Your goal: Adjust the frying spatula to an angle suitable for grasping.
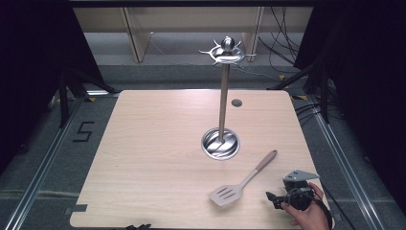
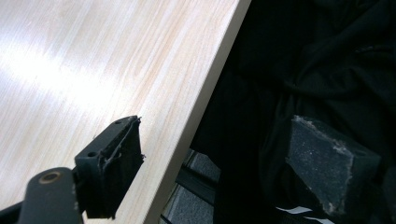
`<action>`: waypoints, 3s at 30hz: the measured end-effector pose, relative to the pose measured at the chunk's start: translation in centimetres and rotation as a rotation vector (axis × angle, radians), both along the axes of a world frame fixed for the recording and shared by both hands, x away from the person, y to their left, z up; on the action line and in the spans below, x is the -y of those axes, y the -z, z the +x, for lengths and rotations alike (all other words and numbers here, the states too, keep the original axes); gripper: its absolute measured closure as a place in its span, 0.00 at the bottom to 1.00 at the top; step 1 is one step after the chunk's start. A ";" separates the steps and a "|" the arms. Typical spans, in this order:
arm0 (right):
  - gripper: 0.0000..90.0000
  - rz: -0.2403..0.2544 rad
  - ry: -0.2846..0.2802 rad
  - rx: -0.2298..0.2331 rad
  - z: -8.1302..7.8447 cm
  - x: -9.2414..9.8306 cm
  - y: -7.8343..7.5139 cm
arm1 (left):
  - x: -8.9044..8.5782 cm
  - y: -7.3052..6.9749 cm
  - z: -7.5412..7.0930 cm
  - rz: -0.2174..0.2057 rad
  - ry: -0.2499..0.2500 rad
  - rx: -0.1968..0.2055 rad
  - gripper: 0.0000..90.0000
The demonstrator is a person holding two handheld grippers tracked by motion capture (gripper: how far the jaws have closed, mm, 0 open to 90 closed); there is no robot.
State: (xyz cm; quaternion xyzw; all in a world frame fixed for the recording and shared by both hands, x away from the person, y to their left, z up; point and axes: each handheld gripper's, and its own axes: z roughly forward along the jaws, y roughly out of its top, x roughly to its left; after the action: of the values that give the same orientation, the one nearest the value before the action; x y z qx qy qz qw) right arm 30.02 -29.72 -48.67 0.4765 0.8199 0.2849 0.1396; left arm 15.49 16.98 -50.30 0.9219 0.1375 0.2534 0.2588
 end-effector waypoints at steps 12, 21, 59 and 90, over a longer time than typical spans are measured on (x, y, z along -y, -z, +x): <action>0.24 -0.016 -0.020 0.047 0.3 -0.4 -0.1 | 0.0 0.1 0.0 -0.003 -0.009 0.008 0.19; 0.18 -0.020 -0.005 0.053 1.8 -1.4 -0.9 | -0.1 0.1 0.1 0.011 -0.005 -0.010 0.19; 0.18 0.006 0.267 -0.168 8.7 -5.7 0.2 | 0.1 0.3 0.1 0.011 -0.006 -0.006 0.20; 0.51 -0.152 -0.016 -0.290 12.0 -9.0 -0.5 | 0.0 0.3 0.0 0.005 0.001 -0.012 0.20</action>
State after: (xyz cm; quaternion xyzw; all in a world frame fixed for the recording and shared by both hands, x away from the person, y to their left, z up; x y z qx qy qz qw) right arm 42.07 -20.75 -48.12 0.4943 0.8544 0.1513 0.0531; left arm 15.54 16.98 -50.59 0.9242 0.1380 0.2479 0.2558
